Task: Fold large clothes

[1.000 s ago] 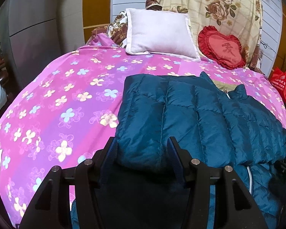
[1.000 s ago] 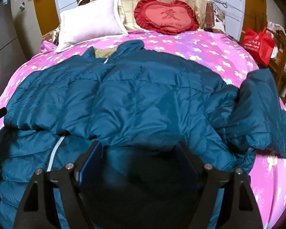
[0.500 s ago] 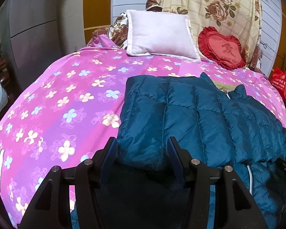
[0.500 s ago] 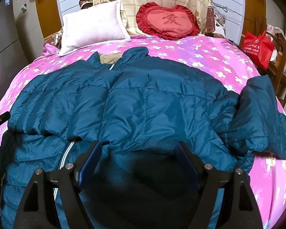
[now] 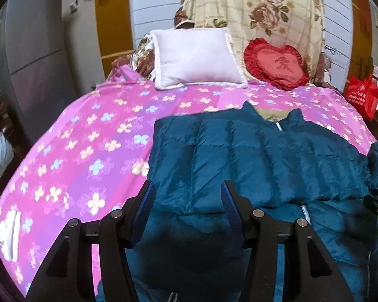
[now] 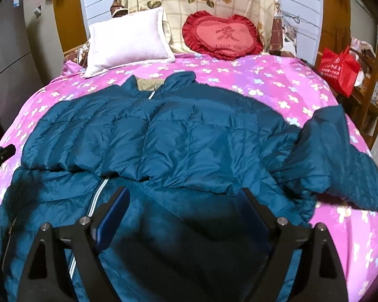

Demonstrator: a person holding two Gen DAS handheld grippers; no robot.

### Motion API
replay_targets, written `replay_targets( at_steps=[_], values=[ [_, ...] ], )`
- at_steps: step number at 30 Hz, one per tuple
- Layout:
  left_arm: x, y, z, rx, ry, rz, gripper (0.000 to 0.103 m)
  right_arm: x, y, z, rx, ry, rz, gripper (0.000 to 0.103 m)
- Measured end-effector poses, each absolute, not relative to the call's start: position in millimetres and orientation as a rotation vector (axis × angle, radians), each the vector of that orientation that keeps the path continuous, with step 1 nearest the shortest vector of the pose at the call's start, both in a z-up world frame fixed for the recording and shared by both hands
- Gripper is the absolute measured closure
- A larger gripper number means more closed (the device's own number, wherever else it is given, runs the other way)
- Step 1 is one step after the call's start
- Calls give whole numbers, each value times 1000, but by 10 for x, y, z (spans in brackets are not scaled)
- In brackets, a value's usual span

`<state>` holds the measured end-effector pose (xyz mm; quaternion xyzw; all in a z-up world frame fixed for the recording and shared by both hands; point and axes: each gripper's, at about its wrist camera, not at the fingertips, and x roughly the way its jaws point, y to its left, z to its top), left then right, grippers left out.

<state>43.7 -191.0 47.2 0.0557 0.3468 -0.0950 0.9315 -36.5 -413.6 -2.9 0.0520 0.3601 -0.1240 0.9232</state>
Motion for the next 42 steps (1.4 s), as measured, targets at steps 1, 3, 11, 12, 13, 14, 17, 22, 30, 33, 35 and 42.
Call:
replay_targets(
  at_steps=[1, 3, 11, 12, 13, 14, 17, 22, 30, 33, 35, 42],
  values=[
    [429, -1943, 527, 129, 700, -196, 68, -390, -4141, 6, 105, 734, -254, 13],
    [424, -1992, 664, 146, 673, -195, 68, -447, -4161, 92, 104, 722, -258, 13],
    [482, -2045, 720, 110, 669, -224, 68, -549, -4226, 328, 132, 671, -269, 10],
    [478, -2047, 666, 108, 677, -226, 68, -539, -4222, 328, 133, 670, -269, 10],
    [477, -2044, 584, 106, 682, -222, 68, -528, -4212, 322, 133, 671, -268, 10],
    [483, -2037, 515, 106, 682, -216, 68, -510, -4204, 305, 132, 673, -268, 10],
    [503, -2023, 316, 96, 692, -217, 68, -421, -4171, 211, 133, 690, -267, 10],
    [584, -2051, 187, 128, 725, -221, 68, -266, -4112, 49, 131, 718, -264, 10],
    [662, -1991, 135, 101, 739, -216, 68, -58, -4009, -157, 132, 765, -247, 10],
    [696, -2005, 75, 103, 756, -219, 68, -52, -3970, -176, 107, 766, -247, 10],
    [734, -2016, 19, 100, 778, -226, 68, -55, -3967, -181, 102, 771, -246, 10],
    [867, -2060, -229, 89, 911, -248, 68, -128, -4071, -142, 101, 765, -261, 10]
  ],
)
